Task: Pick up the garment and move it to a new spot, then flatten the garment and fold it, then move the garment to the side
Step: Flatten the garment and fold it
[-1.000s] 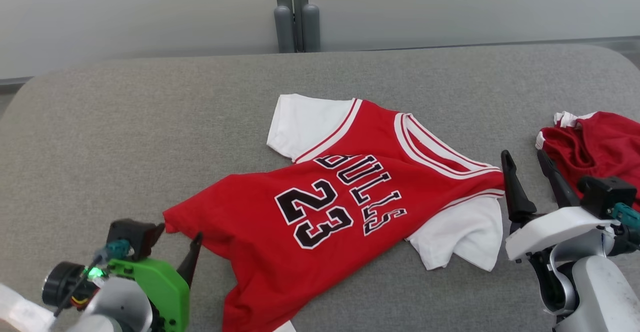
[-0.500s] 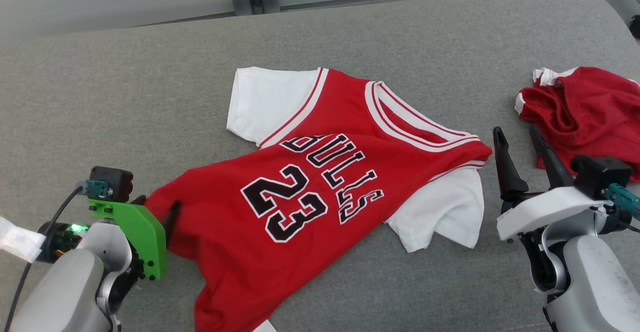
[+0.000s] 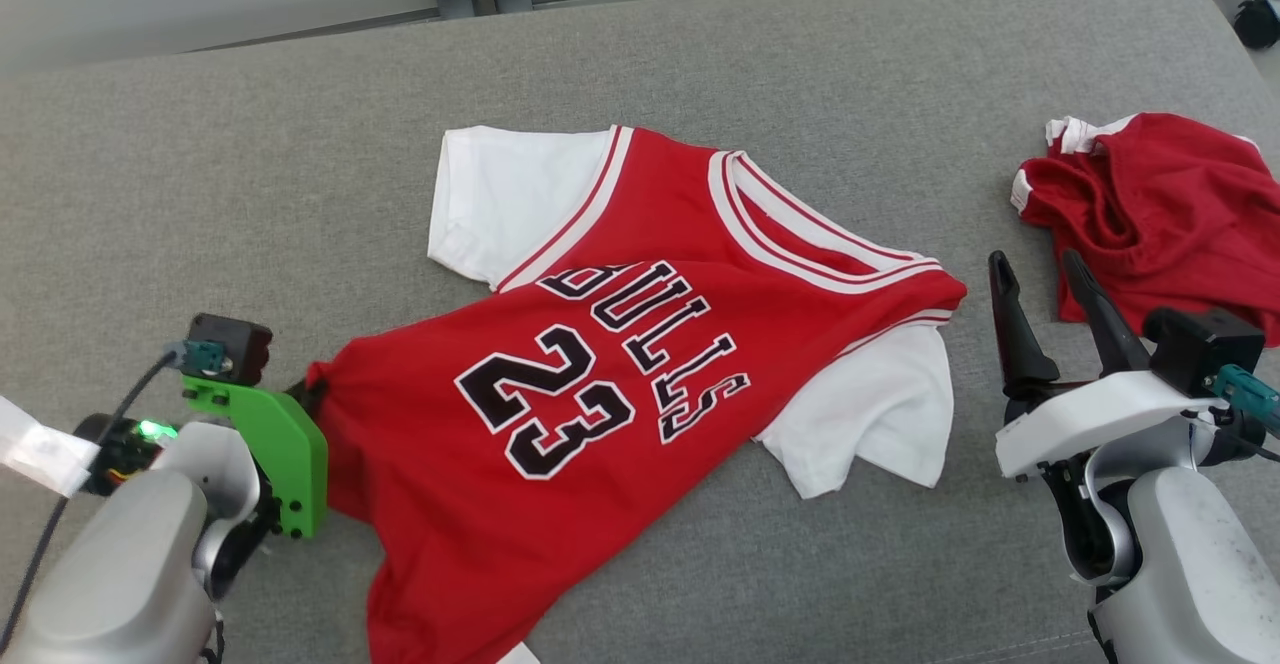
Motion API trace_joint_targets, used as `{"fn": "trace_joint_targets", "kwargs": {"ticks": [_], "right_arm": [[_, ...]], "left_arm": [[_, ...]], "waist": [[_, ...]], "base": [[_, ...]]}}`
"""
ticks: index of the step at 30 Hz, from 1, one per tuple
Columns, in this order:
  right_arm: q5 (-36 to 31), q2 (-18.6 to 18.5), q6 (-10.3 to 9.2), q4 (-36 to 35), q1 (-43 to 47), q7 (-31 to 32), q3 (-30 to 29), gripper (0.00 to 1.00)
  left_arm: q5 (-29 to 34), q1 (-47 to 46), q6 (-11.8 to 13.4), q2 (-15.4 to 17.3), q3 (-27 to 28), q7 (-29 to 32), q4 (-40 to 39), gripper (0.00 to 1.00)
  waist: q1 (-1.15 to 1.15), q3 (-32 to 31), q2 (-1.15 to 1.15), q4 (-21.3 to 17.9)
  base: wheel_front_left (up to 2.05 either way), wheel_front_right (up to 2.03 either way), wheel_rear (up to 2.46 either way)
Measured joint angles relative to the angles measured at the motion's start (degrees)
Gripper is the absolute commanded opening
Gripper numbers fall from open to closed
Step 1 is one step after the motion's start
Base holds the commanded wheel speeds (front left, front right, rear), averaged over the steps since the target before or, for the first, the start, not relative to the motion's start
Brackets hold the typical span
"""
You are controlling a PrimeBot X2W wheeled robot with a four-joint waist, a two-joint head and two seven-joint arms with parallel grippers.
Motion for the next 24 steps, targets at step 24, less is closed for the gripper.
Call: {"fn": "trace_joint_targets", "kwargs": {"ticks": [24], "right_arm": [[0.13,0.75,0.00,0.43,-5.28,-1.61,1.90,1.00]], "left_arm": [[1.47,-21.60,-1.25,6.28,0.55,-4.21,8.45,0.38]], "waist": [[0.00,8.12,0.00,-5.73]], "base": [[0.00,0.00,0.00]]}}
